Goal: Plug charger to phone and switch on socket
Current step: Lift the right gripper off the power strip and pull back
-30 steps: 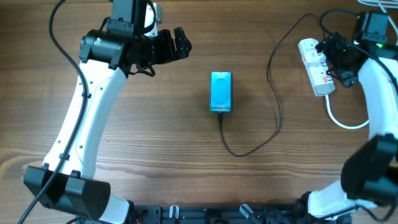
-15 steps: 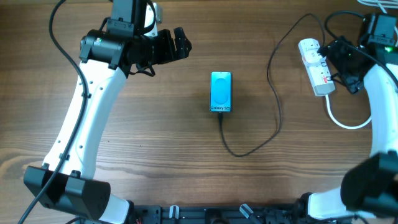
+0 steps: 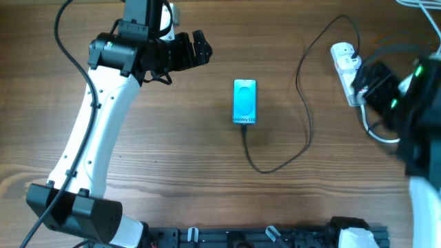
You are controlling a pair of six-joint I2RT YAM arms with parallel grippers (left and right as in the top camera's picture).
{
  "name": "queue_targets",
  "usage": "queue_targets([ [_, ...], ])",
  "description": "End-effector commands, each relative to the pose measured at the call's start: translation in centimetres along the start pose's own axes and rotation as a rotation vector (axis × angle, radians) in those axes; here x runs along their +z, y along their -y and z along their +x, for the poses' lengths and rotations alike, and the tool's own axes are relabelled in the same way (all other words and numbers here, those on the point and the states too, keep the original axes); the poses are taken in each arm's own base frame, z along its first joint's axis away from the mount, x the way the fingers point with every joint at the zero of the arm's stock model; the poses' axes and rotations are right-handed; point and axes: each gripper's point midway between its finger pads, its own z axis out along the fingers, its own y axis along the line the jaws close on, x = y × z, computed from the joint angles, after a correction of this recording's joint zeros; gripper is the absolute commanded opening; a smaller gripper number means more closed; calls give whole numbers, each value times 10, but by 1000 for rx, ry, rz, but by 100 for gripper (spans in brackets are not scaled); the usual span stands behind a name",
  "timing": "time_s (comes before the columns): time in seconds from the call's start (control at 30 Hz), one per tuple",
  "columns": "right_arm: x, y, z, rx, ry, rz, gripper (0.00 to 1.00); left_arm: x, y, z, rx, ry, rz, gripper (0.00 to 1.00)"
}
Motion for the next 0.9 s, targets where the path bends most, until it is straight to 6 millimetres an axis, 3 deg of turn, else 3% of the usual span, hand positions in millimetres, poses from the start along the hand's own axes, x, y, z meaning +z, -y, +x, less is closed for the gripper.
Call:
queue_targets([
  [0.0,-7,13,35,-36,9,-26,100,-1,-1,-1,15,7,-7,100],
  [0.4,-20,57,97,18,-54,12,100,-1,-1,-1,15,7,-7,100],
  [0.87,-19,58,98,17,-61,17,100,-1,-1,-1,15,7,-7,100],
])
